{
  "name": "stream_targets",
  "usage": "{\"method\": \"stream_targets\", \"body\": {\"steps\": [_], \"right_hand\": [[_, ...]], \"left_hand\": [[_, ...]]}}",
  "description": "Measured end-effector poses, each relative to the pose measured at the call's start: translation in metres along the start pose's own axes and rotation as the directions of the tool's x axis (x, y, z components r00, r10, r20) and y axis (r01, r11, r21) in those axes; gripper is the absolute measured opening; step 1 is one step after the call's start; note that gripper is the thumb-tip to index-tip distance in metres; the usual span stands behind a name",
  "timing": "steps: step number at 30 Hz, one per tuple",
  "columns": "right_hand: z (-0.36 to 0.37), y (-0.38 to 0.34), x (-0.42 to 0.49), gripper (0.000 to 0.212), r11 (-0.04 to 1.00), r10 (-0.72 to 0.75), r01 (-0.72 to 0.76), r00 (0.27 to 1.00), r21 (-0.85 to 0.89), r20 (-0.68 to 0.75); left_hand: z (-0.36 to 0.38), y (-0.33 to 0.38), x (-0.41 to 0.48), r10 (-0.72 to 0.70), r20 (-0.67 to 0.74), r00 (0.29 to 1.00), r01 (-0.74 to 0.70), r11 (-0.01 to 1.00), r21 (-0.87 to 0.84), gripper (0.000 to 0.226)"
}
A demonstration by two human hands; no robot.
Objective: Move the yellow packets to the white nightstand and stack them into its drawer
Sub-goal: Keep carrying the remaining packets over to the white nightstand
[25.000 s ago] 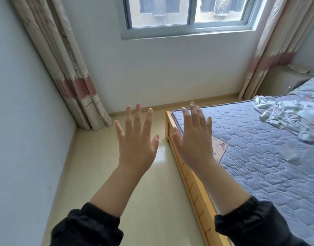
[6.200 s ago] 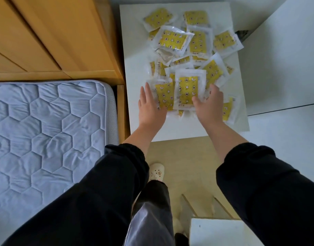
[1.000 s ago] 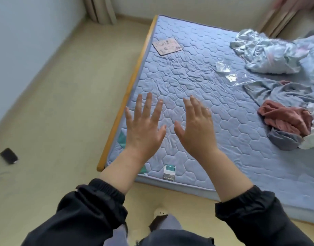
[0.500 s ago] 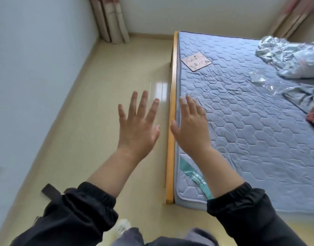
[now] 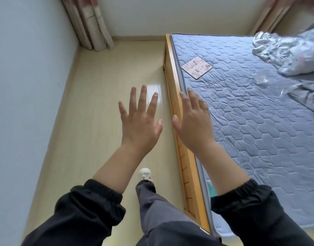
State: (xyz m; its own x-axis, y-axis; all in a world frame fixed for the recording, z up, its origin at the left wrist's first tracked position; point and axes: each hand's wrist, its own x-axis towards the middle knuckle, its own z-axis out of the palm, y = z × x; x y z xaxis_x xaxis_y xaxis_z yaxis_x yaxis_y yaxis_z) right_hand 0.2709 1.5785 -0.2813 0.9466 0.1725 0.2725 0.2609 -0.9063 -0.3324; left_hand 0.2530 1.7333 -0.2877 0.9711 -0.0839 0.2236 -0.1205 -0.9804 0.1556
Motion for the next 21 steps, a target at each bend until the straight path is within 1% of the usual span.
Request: {"method": "stream_targets", "body": {"steps": [4,8,16,21], "right_hand": [[0.038,0.005,0.099,0.063,0.999,0.032,-0.032,0.998,0.002,-0.062],[0.072,0.003,0.216,0.065,0.998,0.055,-0.055,0.998,-0.005,-0.023],[0.123,-0.011,0.421,0.057,0.998,0.023,-0.025,0.999,-0.056,-0.042],[0.178,-0.024,0.566,0.060,0.997,0.019,-0.026,0.996,-0.075,-0.088]], "left_hand": [[0.020,-0.040,0.103,0.071,-0.017,0.997,-0.071,0.997,0.040,0.071],[0.033,-0.082,0.219,0.119,0.015,0.993,-0.119,0.991,0.062,0.072],[0.050,-0.189,0.406,0.085,-0.026,0.996,-0.083,0.993,0.084,0.077],[0.074,-0.266,0.540,0.094,-0.064,0.994,-0.090,0.994,0.064,0.076]]}}
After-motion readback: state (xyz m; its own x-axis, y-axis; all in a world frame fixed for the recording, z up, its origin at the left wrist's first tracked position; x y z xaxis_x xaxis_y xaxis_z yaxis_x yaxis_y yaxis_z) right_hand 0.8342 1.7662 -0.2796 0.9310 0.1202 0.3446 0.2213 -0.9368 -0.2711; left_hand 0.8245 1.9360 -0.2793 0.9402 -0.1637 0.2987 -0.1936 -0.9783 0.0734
